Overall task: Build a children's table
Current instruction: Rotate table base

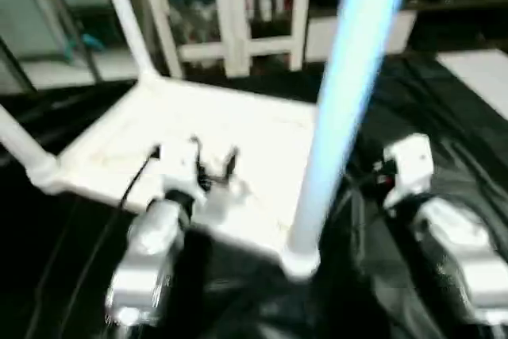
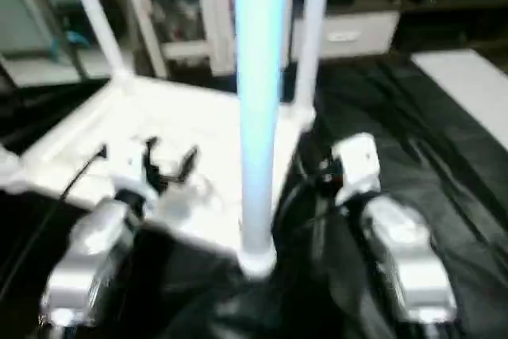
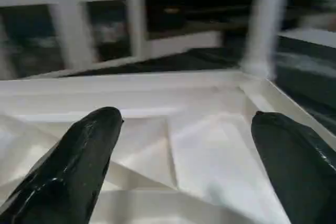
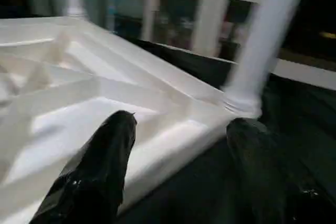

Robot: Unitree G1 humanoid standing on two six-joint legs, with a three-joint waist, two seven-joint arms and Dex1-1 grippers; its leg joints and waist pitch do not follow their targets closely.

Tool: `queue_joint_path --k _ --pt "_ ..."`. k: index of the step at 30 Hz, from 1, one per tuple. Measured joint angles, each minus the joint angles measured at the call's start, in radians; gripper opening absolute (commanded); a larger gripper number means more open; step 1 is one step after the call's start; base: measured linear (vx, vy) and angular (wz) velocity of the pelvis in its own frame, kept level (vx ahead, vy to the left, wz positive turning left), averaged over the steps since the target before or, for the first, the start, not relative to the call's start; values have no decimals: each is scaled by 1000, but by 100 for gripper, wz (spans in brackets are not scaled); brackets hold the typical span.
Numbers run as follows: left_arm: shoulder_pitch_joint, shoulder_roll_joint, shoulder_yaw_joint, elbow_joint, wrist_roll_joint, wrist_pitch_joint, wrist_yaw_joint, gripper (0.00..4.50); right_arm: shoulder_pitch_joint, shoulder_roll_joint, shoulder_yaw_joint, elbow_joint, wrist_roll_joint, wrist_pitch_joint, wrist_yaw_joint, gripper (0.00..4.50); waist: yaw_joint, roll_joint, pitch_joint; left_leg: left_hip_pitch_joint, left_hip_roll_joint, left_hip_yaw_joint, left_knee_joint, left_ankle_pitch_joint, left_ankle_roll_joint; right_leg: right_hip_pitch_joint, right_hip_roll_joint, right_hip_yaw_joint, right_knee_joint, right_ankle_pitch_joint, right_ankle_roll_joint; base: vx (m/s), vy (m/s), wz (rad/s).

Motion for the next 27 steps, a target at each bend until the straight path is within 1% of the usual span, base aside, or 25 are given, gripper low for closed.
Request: queue_joint_path --k 1,3,5,6,7,9,10,12,13,14,16,17,19,21,23,24,26,27 --pt "1 40 -14 18 -12 -8 -64 448 2 -13 7 0 15 2 35 312 4 0 0 -9 12 -2 11 -2 1 -2 5 -2 -5 0 3 0 0 0" --pt "-2 110 -35 68 -21 -3 -174 448 2 -66 16 -2 36 2 112 312 12 0 0 -21 14 1 20 -6 5 -10 3 0 -9 5 11 34 65 1" --pt "-14 174 -47 109 -31 17 -274 448 4 -120 15 -2 50 1 189 312 22 2 1 -23 13 13 21 -11 15 -8 -6 -1 -15 5 7 -16 83 4" --pt "-42 207 -54 123 -41 34 -335 448 7 -159 15 0 55 0 240 312 26 3 4 -21 17 29 20 -8 19 -5 -13 -2 -16 6 6 -47 77 7" --pt "-60 225 -55 124 -49 39 -366 448 8 -176 13 3 58 0 264 312 28 2 6 -14 21 45 16 -9 17 -1 -18 -2 -18 8 4 -66 65 12" --pt "-104 265 -70 127 -65 55 -435 448 11 -209 13 10 66 0 318 312 27 1 10 -1 23 68 8 -9 17 8 -30 0 -21 10 2 -77 57 13" --pt "-132 291 -83 132 -73 69 -483 448 12 -236 16 10 69 0 354 312 26 1 13 6 23 79 7 -9 17 9 -35 2 -23 8 5 -92 57 9" --pt "-155 319 -98 154 -88 78 -552 448 15 -270 20 10 73 -1 403 312 23 0 16 13 23 90 4 -9 17 12 -46 1 -26 4 11 -78 64 -1" --pt "-157 325 -104 167 -88 79 -573 448 17 -280 23 10 75 -1 419 312 19 0 17 15 23 92 2 -9 17 14 -46 1 -31 4 11 -50 65 -11" --pt "-171 328 -121 195 -86 77 -598 448 25 -293 24 10 81 -1 437 312 18 -3 19 16 23 92 -1 -9 17 19 -46 0 -37 4 11 -34 55 -11" --pt "-200 334 -154 248 -75 71 -641 448 35 -320 34 9 88 -1 472 312 16 -8 22 15 23 93 -5 -9 17 20 -47 0 -45 4 10 -17 27 -5" --pt "-218 337 -170 274 -67 69 -666 448 40 -332 36 8 92 -1 491 312 15 -12 22 15 23 95 -5 -9 17 19 -48 1 -46 5 9 0 0 0" --pt "-260 345 -203 325 -59 70 -726 448 49 -367 42 3 98 2 533 312 17 -16 24 15 23 99 -5 -5 24 19 -50 0 -47 10 7 0 0 0" --pt "-300 344 -229 371 -55 68 -769 448 58 -410 44 -11 99 2 578 312 16 -17 24 17 23 105 -5 -5 24 18 -56 -1 -48 12 7 0 0 0" --pt "-350 334 -250 418 -40 58 -793 448 84 -451 52 -30 99 2 623 312 19 -17 24 17 23 108 -5 -5 25 19 -57 -2 -51 13 7 0 0 0" --pt "-368 332 -256 437 -33 44 -803 448 92 -455 55 -32 99 2 644 312 20 -18 24 17 23 108 -6 -5 25 19 -57 -1 -53 14 7 0 0 0" --pt "-386 326 -267 463 -22 32 -817 448 97 -457 61 -33 99 2 657 312 18 -16 23 17 23 112 -6 -4 37 18 -59 -2 -54 24 0 0 0 0" --pt "-397 321 -283 485 -10 24 -827 432 103 -459 62 -40 100 4 660 312 18 -16 23 17 23 114 -6 -4 39 18 -60 -2 -56 31 0 0 0 0"
